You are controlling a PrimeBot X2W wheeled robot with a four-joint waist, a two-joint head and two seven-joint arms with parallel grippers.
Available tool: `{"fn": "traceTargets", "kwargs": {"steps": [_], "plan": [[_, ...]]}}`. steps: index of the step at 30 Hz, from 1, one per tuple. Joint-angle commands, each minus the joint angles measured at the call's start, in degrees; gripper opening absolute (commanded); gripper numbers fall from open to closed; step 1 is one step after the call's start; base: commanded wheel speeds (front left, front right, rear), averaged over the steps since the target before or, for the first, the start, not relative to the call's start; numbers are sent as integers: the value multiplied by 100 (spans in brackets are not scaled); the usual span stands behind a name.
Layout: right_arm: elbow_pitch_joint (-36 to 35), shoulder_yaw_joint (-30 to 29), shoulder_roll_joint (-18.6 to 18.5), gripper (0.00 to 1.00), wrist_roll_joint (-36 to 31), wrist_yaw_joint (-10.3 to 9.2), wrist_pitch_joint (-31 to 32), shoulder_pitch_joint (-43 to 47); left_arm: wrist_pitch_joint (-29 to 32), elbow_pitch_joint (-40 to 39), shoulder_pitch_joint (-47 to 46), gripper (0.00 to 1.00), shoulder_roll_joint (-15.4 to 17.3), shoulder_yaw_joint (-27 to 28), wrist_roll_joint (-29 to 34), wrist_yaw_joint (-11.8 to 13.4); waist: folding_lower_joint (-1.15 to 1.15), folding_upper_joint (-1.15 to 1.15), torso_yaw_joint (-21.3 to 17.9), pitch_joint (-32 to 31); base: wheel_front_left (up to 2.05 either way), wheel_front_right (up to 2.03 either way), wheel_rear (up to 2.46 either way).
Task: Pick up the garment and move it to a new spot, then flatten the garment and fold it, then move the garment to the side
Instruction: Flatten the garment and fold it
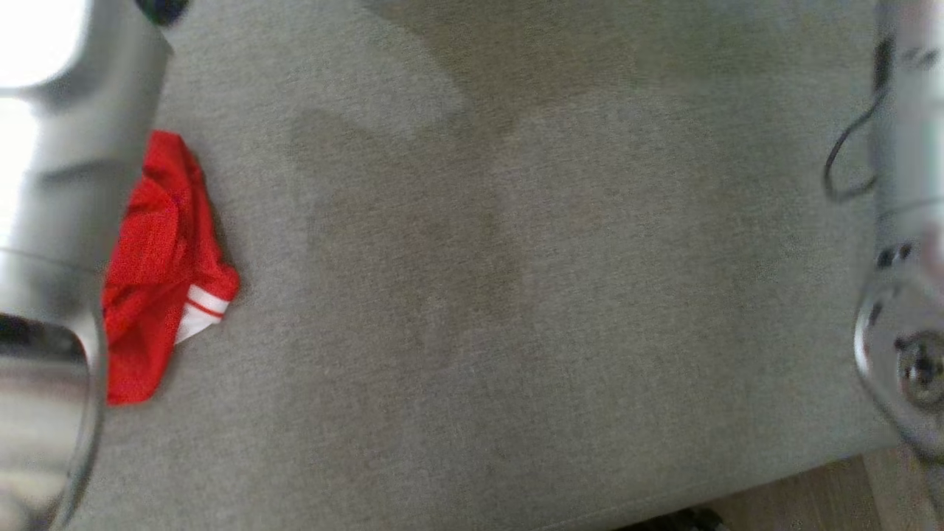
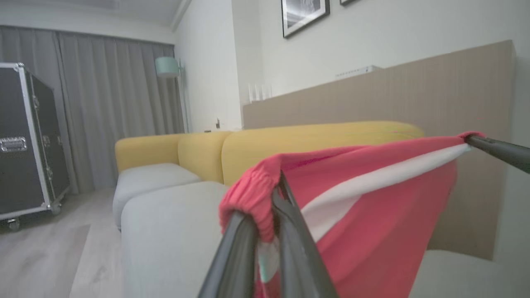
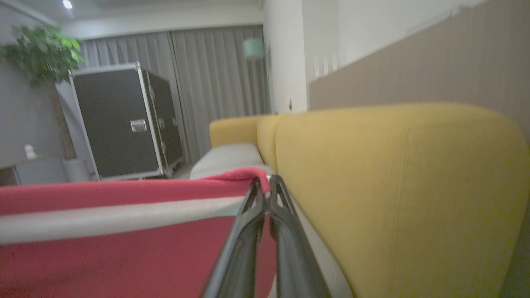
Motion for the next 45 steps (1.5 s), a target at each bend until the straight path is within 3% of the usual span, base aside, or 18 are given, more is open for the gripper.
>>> {"fn": "traceTargets", "kwargs": {"steps": [1, 6, 10, 17, 24, 35, 45], "plan": [[-42, 63, 6, 0, -71, -5, -26, 116, -42, -101, -60, 0, 196, 74, -57, 13, -2, 0, 37, 14, 0, 0, 0], [996, 394, -86, 0, -422, -5, 66, 550, -105, -42, 700, 0, 234, -624, -386, 12, -2, 0, 125, -72, 0, 0, 0], [1682, 817, -273, 0, -469, -5, 419, 793, -116, -249, 1402, 0, 448, -1357, -572, 11, -2, 0, 198, -291, 0, 0, 0], [2067, 1600, -594, 0, -99, -5, 1317, 1403, -118, -720, 2446, 0, 927, -2246, -968, 11, -2, 0, 165, -827, 0, 0, 0], [2105, 2287, -834, 0, 521, -5, 2097, 1945, -120, -970, 3070, 0, 1097, -2541, -839, 115, -2, 0, 26, -1291, 0, 0, 0], [1556, 3061, -1374, 0, 1501, -5, 2458, 2875, -121, -1672, 4103, 0, 1012, -2583, -839, 525, -2, 0, -200, -1980, 0, 0, 0], [597, 3098, -1970, 0, 2086, -5, 2563, 3583, -62, -2332, 4765, 0, 912, -2743, -959, 808, -2, 0, -205, -2305, 0, 0, 0]]}}
